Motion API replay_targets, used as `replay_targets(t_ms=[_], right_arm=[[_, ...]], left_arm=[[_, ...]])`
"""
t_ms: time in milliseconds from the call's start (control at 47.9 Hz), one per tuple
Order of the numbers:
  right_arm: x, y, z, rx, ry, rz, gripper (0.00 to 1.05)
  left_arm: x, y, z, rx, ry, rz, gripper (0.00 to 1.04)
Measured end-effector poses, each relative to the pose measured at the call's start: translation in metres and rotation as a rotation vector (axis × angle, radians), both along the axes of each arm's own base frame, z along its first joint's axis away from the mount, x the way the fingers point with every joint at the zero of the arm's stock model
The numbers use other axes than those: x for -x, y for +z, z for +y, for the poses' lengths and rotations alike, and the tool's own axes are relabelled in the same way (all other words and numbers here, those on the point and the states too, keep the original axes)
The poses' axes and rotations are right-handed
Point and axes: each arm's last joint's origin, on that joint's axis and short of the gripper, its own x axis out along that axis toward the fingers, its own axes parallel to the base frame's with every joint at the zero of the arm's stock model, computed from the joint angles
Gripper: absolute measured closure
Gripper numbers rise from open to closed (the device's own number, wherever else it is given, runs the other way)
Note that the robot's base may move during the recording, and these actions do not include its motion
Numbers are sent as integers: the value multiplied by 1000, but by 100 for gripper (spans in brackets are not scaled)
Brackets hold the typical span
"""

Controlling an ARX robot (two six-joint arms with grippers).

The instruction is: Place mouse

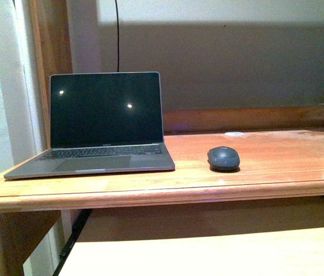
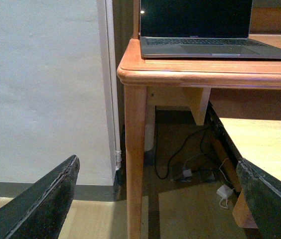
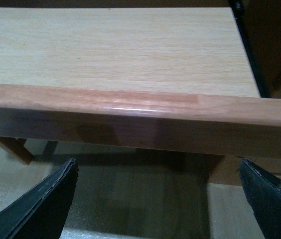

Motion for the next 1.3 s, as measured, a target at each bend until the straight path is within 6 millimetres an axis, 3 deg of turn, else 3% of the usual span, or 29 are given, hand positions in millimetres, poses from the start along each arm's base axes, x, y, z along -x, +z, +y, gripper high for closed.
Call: replay_targets(t_ms=[251,376,564,1295], right_arm=[[-13,-6,34,27,67,-15,7],[-25,-14,60,31,122,5,7],[-40,-19,80,32,135,17,7],[-192,4,156,77,18,-35,7]], left_arm=[[0,0,0,0,0,0,8],[0,0,0,0,0,0,8],[0,0,0,0,0,0,8],[0,0,0,0,0,0,8]])
